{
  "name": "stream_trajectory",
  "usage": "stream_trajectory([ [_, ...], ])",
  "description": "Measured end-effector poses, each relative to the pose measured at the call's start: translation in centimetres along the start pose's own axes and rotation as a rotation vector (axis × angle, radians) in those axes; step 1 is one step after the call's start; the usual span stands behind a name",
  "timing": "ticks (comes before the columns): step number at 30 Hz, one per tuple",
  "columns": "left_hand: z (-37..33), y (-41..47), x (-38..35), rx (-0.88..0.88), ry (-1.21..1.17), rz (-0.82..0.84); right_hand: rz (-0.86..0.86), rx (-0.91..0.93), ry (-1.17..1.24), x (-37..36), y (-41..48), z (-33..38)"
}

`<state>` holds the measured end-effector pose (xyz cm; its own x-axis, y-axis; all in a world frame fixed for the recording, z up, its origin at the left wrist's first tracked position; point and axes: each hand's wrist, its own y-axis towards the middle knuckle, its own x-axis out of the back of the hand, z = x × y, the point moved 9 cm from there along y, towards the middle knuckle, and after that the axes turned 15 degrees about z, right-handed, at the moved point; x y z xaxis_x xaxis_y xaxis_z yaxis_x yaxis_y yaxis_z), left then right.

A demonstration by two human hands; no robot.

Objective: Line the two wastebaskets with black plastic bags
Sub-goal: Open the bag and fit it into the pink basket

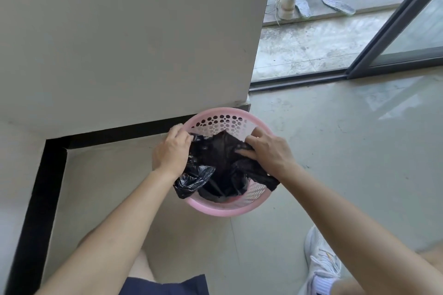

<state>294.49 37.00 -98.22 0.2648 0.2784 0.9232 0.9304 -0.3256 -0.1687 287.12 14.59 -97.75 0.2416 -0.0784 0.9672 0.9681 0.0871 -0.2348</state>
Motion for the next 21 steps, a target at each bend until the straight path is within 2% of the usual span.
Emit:
stream_trajectory([
  [5, -0.6, -1.3, 0.6, -0.138, 0.016, -0.054, -0.172, -0.236, 0.264, 0.9, -0.7, -3.0],
  [7, -0.5, -1.5, 1.1, -0.126, -0.007, -0.102, -0.203, -0.280, 0.315, 1.2, -0.9, -3.6],
  [10, 0.6, -1.3, 2.6, -0.005, -0.110, -0.195, -0.191, -0.225, 0.257, 1.5, -0.9, -2.7],
  [13, 1.6, -0.2, 3.2, 0.073, -0.202, -0.169, -0.237, -0.191, 0.187, 2.5, -0.7, -2.1],
  [17, 1.7, 2.5, 3.9, 0.102, -0.201, -0.167, -0.291, -0.129, 0.134, 4.3, 0.9, -2.5],
  [19, 2.0, 4.2, 3.6, 0.151, -0.202, -0.110, -0.279, -0.121, 0.190, 4.6, 2.0, -3.3],
  [21, 2.3, 5.5, 2.3, 0.198, -0.182, 0.028, -0.213, -0.044, 0.101, 4.2, 2.9, -3.0],
])
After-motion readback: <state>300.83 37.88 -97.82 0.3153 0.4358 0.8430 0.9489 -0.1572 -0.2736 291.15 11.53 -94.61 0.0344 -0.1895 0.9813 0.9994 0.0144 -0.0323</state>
